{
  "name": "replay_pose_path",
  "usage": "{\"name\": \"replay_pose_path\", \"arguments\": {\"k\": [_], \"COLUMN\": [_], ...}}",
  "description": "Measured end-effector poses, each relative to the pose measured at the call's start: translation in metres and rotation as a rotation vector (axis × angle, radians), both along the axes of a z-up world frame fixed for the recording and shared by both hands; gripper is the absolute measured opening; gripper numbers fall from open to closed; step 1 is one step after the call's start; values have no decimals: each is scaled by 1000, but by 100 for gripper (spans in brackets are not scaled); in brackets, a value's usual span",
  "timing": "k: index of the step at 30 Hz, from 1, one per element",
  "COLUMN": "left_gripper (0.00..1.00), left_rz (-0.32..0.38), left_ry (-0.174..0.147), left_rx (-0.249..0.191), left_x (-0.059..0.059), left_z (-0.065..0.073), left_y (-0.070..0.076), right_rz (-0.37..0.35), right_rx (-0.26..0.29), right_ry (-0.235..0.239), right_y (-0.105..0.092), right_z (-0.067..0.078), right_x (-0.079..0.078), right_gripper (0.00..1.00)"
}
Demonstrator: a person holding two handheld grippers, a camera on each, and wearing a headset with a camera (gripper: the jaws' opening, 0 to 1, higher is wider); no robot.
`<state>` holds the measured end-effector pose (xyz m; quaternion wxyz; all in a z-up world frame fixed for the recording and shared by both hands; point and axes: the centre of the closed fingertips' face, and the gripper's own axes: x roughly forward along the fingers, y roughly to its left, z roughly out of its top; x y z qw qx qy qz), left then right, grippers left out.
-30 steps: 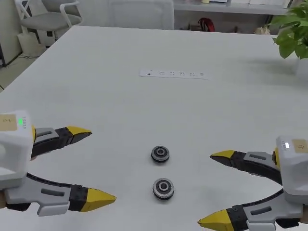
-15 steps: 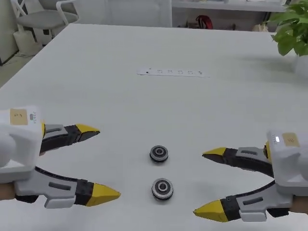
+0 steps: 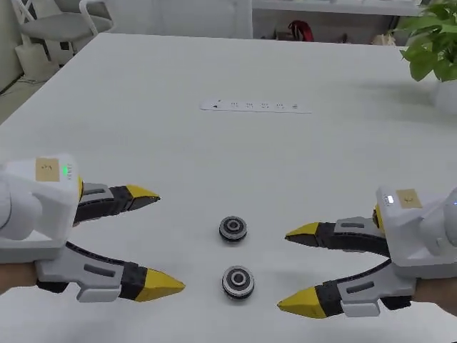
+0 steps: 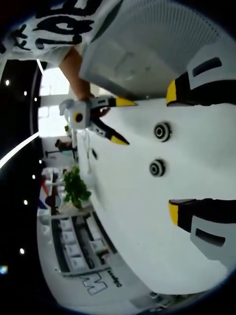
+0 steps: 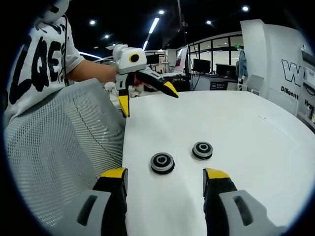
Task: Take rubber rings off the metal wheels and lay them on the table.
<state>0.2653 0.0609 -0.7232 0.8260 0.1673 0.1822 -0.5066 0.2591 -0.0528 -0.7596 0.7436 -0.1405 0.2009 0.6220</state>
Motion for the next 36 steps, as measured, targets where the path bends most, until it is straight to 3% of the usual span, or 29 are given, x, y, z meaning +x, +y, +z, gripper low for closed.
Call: {"name": "replay_pose_path", "arguments": {"k": [11,28,36], "left_gripper": [76,70,64], "left_rz": [-56,-113,-148], "left_ry": [21,41,74], "left_rx": [31,49,57], "left_x": [2,6,5], "left_z": [-8,-16,-23], "left_y": [-9,-22,-31], "right_rz": [30,93,126], "right_rx": [-5,-52,-66], "right_ry": [-1,9,21], "right_y": [6,17,22], "right_z": [0,-18,-23], "right_x": [5,10,8], "right_gripper": [54,47,43]}}
